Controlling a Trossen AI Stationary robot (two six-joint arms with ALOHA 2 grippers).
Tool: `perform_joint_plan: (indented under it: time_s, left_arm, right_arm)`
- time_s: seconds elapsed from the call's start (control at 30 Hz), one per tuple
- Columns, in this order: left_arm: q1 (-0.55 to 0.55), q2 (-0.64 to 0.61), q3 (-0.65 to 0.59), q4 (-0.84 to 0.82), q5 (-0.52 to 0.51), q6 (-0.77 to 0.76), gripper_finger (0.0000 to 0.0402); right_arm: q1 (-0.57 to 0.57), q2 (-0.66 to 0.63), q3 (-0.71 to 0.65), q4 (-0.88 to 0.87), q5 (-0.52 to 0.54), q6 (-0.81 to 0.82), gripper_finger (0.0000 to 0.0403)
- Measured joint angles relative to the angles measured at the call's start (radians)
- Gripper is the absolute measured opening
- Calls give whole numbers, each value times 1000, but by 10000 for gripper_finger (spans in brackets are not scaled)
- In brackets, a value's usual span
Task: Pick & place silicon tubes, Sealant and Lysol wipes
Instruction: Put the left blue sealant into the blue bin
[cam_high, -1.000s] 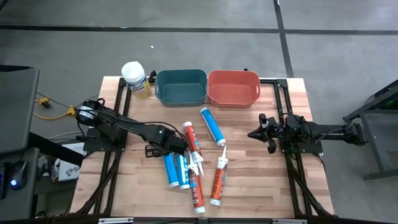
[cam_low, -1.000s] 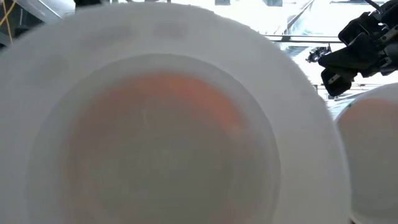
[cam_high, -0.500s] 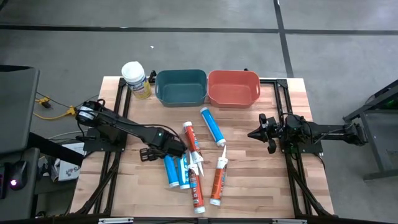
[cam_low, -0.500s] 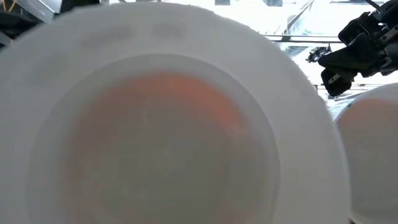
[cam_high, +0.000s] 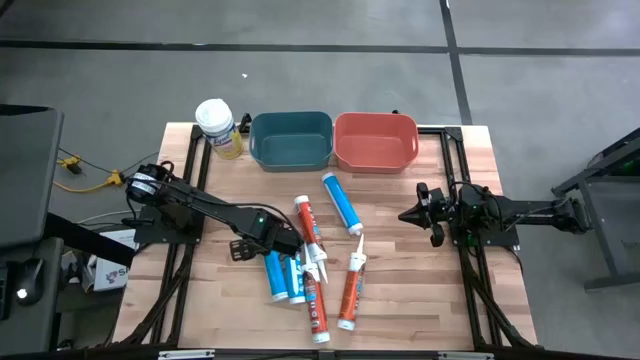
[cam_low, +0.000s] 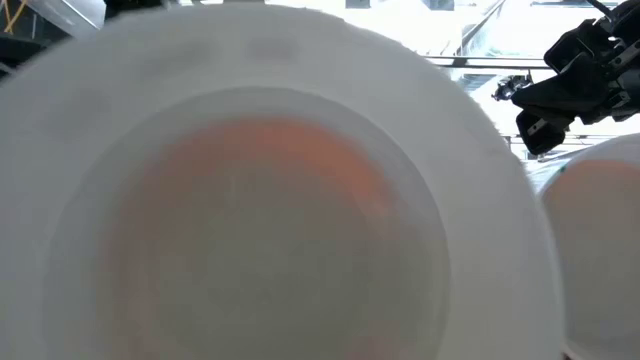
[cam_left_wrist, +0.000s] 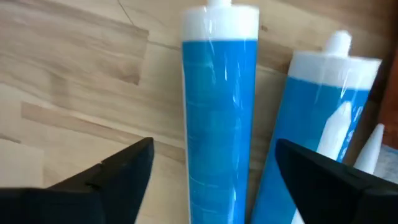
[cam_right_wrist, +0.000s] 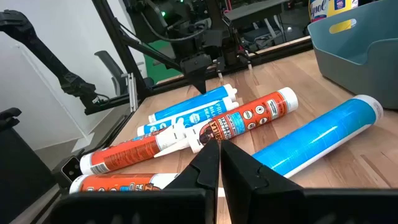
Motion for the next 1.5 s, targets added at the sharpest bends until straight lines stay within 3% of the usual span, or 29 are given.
perform_joint_plan:
  time_s: [0.17,0.4,0.67,0.87,1.07,1.23,1.5]
  left_arm:
    - [0,3,0,29,-25,1,368]
    - [0,4,-22,41,-38,-3,371]
    - [0,4,-139,227,-34,-18,371]
    - [0,16,-194,272,68,-10,371]
    - [1,33,-233,363,99,7,368]
    - [2,31,-259,405,119,1,323]
    - [1,33,-259,401,122,1,199]
  right_arm:
    - [0,0,0,-2,0,0,12]
    - [0,-1,0,-1,0,0,12]
    - [0,-1,0,0,0,0,12]
    - [0,-1,0,0,0,0,12]
    - [0,0,0,-1,0,0,12]
    - [0,0,0,-2,0,0,12]
    - [0,0,0,-1,0,0,12]
